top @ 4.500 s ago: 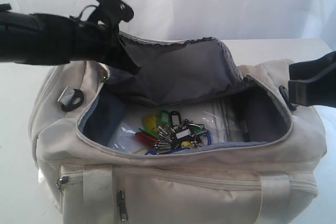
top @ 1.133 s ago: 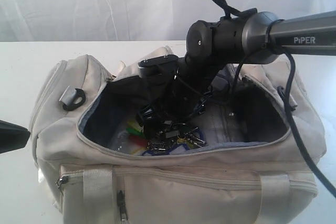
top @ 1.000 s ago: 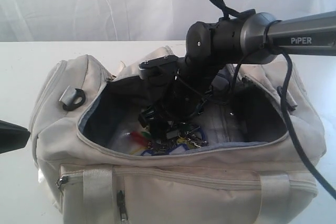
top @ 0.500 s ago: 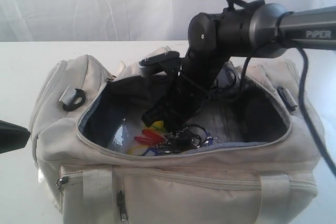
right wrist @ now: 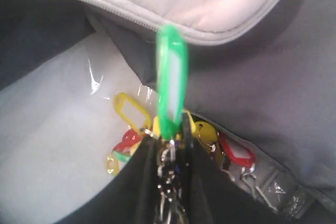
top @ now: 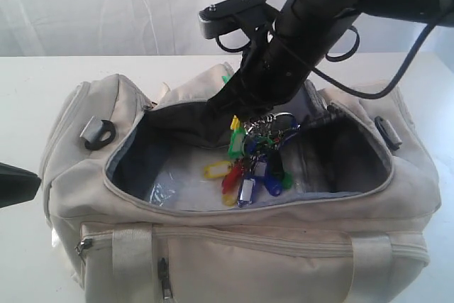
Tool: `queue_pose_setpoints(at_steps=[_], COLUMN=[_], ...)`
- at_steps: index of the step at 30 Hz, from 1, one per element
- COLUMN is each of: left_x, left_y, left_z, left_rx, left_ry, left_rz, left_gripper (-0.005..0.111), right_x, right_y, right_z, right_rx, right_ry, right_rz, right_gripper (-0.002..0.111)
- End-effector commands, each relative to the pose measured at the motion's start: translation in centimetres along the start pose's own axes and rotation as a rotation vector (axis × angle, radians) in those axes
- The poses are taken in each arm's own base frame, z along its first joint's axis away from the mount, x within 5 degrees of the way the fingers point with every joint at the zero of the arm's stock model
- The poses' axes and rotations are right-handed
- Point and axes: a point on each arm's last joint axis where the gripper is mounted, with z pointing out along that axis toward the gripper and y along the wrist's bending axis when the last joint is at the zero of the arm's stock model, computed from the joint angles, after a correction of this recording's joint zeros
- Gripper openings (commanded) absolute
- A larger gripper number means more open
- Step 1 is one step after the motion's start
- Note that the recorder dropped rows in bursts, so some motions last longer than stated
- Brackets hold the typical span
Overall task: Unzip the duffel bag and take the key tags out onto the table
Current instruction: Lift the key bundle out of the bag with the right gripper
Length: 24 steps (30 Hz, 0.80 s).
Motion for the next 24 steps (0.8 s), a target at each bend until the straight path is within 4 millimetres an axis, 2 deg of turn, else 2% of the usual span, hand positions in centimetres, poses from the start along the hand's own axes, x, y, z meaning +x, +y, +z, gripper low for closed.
queue_pose_setpoints(at_steps=[1, 19, 24], left_x=[0.1, 0.1, 0.1], left_y=[-0.2, -0.2, -0.2], left_z=[-0.1, -0.1, -0.1], left_rx=[0.014, 0.014, 0.014], left_ry=[-0.006, -0.006, -0.006], left_rz=[-0.010, -0.010, -0.010], left_gripper=[0.000, 0.000, 0.000], right_x=[0.1, 0.9, 1.5], right_y=[0.0, -0.3, -0.6], right_z=[-1.6, -8.2, -10.6], right_rx=[0.013, 0.107, 0.167], right_ry=[-0.022, -0.119, -0.150], right_rz=[-0.005, -0.042, -0.032], right_gripper=[0.000, 0.000, 0.000])
